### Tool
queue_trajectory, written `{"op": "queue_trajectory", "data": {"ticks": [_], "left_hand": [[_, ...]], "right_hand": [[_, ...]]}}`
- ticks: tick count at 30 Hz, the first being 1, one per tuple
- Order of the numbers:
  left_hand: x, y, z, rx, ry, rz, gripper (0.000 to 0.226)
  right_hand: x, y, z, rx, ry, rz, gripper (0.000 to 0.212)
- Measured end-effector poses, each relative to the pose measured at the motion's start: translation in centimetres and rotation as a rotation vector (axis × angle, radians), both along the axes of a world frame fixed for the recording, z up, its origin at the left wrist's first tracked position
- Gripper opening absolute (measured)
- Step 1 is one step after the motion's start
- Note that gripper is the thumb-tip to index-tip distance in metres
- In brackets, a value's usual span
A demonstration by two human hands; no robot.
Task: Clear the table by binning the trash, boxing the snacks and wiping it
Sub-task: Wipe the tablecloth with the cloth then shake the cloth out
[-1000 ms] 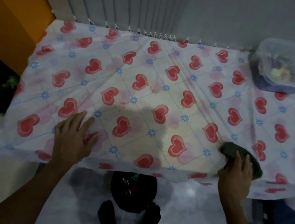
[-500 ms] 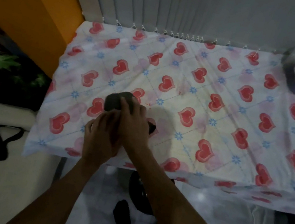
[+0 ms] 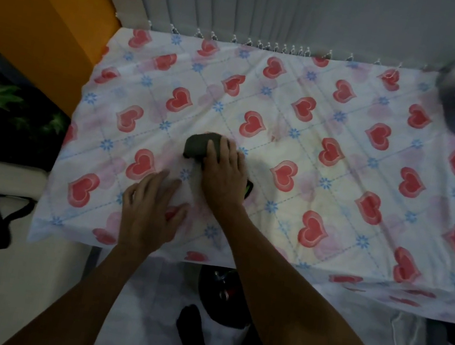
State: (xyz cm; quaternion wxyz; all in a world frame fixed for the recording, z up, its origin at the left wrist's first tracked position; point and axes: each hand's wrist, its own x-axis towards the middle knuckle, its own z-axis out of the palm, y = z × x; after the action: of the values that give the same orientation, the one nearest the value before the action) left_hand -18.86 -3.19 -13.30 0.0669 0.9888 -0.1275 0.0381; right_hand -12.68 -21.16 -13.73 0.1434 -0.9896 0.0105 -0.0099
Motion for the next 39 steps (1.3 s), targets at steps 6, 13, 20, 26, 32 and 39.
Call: {"op": "queue_trajectory", "data": {"ticks": [6, 13, 20, 26, 32, 39], "left_hand": [[0.1, -0.2, 0.1, 0.093, 0.04, 0.03, 0.065], [0.0, -0.3, -0.1, 0.082, 0.002, 0.021, 0.061], [0.0, -0.3, 0.0, 0.089, -0.02, -0.017, 0.062], [-0.4, -0.5, 0.5, 0.094, -0.02, -0.017, 0.062], [-0.5, -0.6, 0.8, 0.089, -0.015, -0.034, 0.062], [-0.4, -0.2, 0.5, 0.105, -0.013, -0.051, 0.064]], "right_hand": [[-1.8, -5.0, 0.3, -0.003, 0.002, -0.225, 0.058], [-5.8, -11.2, -0.3, -0.032, -0.017, -0.463, 0.051], [-11.7, -15.6, -0.4, -0.044, -0.055, -0.656, 0.053], [-15.2, -17.4, -0.4, -0.063, -0.044, -0.756, 0.048], [-17.5, -17.8, -0.2, -0.036, -0.034, -0.809, 0.046], [-19.4, -17.2, 0.3, 0.063, -0.032, -0.881, 0.06]]}}
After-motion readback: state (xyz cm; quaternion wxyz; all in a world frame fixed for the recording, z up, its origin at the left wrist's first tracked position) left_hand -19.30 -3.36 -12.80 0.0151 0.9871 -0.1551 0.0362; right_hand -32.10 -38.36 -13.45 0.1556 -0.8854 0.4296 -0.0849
